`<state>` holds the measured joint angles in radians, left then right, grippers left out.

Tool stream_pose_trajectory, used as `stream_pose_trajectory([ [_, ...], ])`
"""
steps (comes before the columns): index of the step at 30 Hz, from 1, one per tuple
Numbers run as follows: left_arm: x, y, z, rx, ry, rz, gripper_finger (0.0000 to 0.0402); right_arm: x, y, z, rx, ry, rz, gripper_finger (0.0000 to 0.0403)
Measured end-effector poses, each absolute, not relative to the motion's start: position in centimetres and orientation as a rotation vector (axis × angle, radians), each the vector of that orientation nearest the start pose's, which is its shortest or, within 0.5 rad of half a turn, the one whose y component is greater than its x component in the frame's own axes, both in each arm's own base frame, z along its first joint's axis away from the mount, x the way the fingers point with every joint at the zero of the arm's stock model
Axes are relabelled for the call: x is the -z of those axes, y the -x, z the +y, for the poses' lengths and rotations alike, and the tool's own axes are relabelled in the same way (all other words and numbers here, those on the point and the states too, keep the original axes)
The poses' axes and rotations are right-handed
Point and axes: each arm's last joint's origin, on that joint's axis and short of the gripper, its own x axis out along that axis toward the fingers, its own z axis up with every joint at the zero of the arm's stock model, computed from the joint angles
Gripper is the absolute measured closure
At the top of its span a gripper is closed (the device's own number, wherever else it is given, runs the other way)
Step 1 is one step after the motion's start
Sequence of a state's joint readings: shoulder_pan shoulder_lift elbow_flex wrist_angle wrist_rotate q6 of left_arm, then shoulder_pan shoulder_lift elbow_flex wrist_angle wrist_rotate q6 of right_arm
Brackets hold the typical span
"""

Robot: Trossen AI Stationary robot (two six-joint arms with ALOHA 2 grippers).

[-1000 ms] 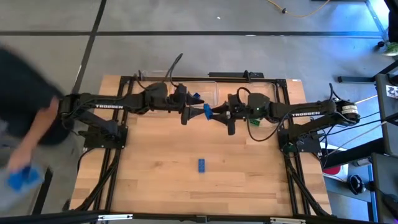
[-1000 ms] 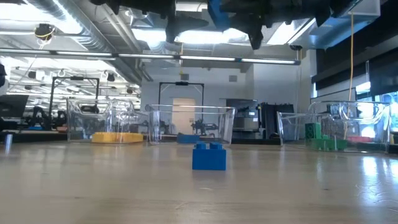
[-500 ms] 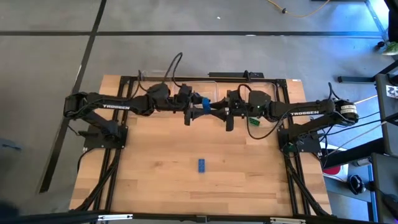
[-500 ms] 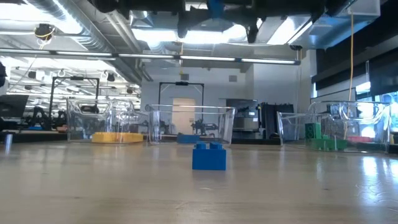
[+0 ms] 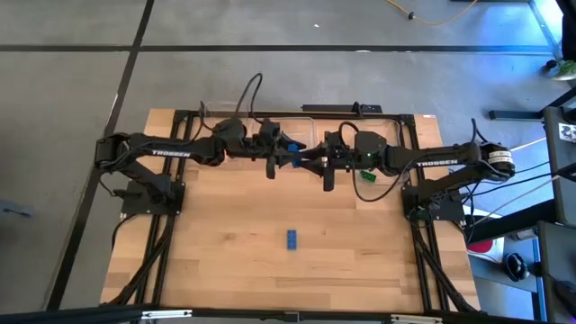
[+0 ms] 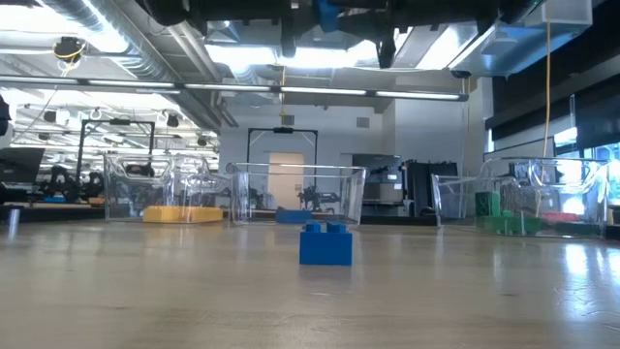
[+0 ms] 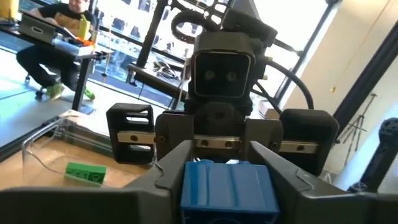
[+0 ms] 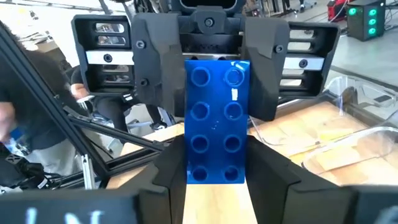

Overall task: Sort & place blocks by color
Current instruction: Put the top blue game piece into the middle transparent bin

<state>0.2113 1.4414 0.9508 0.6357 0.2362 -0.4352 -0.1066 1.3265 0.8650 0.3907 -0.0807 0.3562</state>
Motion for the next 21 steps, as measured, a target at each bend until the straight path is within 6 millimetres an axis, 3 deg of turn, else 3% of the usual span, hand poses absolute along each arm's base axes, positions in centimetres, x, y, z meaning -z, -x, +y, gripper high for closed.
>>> stream_pose_trajectory([
  [12, -32.0, -31.2, 7.9, 0.073, 0.393, -0.139, 0.0277, -30.1, -29.6, -3.2, 0.054, -0.339, 0.036, 0.027],
  [18, -33.3, -28.8, 10.4, 0.003, 0.374, -0.119, 0.0277, -31.1, -27.1, -4.2, 0.219, -0.325, 0.092, 0.0118],
  [21, -33.6, -27.4, 11.2, -0.042, 0.341, -0.075, 0.0277, -31.6, -25.3, -4.8, 0.27, -0.337, 0.145, 0.0065],
])
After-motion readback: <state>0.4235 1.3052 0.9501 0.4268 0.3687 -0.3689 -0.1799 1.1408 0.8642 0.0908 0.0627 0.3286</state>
